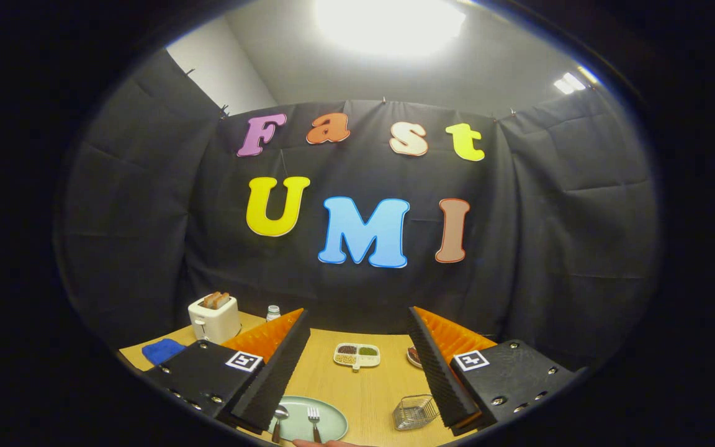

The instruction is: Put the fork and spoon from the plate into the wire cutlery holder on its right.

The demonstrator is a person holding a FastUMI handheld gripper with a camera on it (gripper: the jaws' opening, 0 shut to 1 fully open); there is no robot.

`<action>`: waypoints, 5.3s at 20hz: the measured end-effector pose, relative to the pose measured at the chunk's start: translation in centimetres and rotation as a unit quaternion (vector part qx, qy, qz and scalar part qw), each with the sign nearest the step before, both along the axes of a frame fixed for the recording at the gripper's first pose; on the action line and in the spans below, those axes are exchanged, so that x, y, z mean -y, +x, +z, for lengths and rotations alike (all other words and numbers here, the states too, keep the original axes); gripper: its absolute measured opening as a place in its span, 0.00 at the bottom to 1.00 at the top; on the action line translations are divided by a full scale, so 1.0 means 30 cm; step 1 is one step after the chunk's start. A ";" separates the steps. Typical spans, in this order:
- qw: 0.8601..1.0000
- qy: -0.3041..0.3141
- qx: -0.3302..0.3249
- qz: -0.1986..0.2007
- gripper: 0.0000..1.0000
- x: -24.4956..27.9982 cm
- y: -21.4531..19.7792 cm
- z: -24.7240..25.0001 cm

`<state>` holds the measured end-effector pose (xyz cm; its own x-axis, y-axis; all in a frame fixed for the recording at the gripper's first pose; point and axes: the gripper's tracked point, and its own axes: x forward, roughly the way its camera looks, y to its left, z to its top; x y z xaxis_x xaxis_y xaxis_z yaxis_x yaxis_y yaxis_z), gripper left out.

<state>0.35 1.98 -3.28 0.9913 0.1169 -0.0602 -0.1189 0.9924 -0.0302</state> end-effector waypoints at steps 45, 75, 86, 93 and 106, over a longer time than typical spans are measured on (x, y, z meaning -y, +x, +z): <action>0.782 -0.183 -0.565 0.189 0.33 -0.224 -0.202 -1.205; 0.664 -0.301 -0.622 0.286 0.01 0.284 -0.082 -0.789; 0.597 -0.369 -0.674 0.230 0.01 0.603 -0.014 -0.725; 0.548 -0.386 -0.707 0.223 0.01 0.634 0.004 -0.778; 0.464 -0.410 -0.756 0.212 0.04 0.573 0.136 -0.962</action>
<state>4.43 -15.22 -32.13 -0.3582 -0.3946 -0.8462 -0.7983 0.5995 0.0584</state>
